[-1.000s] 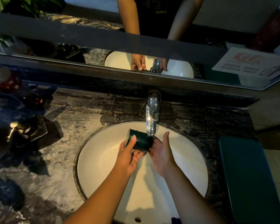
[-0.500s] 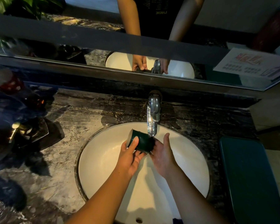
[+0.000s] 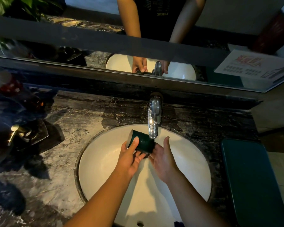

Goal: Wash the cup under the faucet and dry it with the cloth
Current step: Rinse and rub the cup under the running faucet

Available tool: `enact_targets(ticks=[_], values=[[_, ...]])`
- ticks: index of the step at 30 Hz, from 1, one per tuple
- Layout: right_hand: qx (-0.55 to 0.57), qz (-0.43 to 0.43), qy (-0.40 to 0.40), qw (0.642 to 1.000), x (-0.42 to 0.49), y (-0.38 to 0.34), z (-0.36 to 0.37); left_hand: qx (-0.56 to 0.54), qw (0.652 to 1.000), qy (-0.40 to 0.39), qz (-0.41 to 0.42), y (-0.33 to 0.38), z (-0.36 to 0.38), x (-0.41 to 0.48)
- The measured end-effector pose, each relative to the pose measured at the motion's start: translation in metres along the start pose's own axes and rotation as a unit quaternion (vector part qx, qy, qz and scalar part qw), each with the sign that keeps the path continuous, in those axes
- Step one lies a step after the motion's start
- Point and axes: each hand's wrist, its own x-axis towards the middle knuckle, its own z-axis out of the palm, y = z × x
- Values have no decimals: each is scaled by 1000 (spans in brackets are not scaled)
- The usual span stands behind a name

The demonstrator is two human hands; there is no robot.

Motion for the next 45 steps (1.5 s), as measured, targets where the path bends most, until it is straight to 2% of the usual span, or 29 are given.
enact_targets(ticks=[4, 10, 14, 19, 26, 32, 36, 39, 45], values=[[-23, -11, -7, 1000, -3, 1, 3, 4, 1000, 15, 3, 5, -1, 3], [41, -11, 9, 999, 5, -8, -8, 14, 1000, -4, -17, -2, -2, -3], [17, 11, 15, 1000, 3, 5, -6, 7, 1000, -8, -7, 2, 1, -1], [11, -7, 9, 1000, 5, -6, -11, 12, 1000, 7, -13, 2, -2, 0], [35, -8, 19, 999, 5, -2, -11, 5, 1000, -9, -20, -3, -2, -6], [22, -3, 7, 1000, -1, -4, -9, -12, 1000, 15, -10, -3, -2, -2], [40, -6, 16, 999, -1, -10, -9, 11, 1000, -1, -14, -7, -3, -2], [56, 3, 25, 998, 1, -6, -8, 12, 1000, -4, -18, -9, -3, -4], [20, 30, 12, 999, -7, 2, -6, -7, 1000, 17, -7, -3, -6, -6]])
